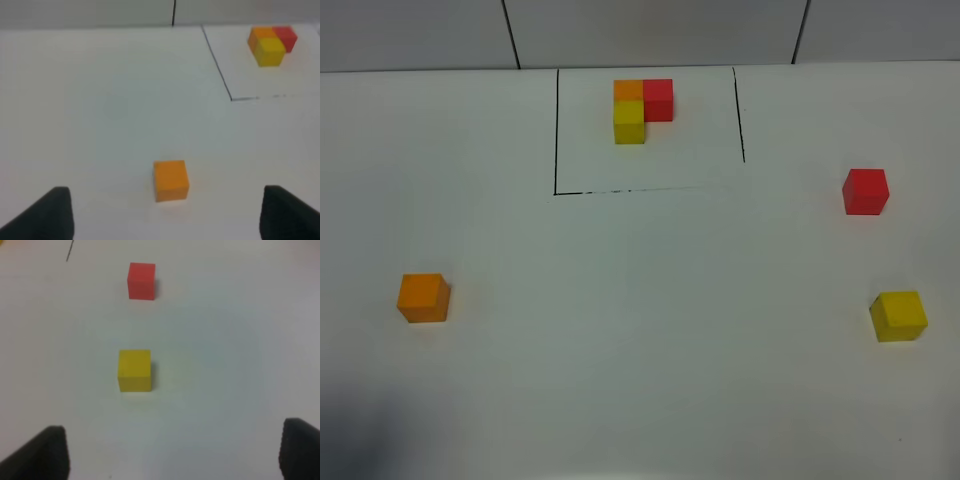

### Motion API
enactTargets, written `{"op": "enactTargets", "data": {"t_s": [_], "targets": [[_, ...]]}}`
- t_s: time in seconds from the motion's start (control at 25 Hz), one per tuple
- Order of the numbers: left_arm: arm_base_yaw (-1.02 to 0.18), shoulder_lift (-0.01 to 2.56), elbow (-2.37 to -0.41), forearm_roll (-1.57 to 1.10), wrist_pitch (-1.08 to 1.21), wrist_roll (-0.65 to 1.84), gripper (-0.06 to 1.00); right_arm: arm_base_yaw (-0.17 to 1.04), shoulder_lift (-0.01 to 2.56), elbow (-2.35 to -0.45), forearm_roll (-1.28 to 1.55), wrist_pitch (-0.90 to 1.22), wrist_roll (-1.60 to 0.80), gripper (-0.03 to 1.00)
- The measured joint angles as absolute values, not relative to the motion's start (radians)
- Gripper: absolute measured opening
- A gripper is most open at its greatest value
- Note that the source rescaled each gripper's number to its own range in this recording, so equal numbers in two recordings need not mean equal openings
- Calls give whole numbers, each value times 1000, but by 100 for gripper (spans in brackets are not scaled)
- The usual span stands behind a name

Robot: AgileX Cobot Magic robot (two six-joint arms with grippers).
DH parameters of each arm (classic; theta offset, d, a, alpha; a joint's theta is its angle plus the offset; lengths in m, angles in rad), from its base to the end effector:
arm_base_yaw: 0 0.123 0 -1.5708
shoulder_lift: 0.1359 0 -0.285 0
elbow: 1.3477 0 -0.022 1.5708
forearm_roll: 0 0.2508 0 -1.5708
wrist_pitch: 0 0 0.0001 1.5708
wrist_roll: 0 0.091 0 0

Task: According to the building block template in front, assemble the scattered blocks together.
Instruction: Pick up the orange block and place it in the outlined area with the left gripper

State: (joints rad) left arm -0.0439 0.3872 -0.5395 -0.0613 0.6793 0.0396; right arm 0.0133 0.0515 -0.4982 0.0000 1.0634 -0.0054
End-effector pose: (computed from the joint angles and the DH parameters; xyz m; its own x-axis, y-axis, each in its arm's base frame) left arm 0.0736 -0.0067 0.3075 -0.4251 0.0106 -0.9051 0.0752 0.9969 -0.0237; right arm 0.0032 0.0000 0.2766 -0.5050 -0.0121 -0.8630 -0.0160 0.9999 -0.0047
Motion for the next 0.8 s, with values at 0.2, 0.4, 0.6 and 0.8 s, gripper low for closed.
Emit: {"op": "enactTargets", "data": {"t_s": [0.2,0.4,0.6,0.8], "targets": [[-44,777,-635,-60,632,40,71,13,51,-498,0,1063,-5,72],[-44,1124,-788,-60,630,40,71,13,51,-498,0,1063,-5,72],[-44,1376,-904,-60,681,40,71,13,51,-498,0,1063,-5,72],[-58,1562,-934,-59,696,40,71,13,51,-498,0,1063,-5,72]]}}
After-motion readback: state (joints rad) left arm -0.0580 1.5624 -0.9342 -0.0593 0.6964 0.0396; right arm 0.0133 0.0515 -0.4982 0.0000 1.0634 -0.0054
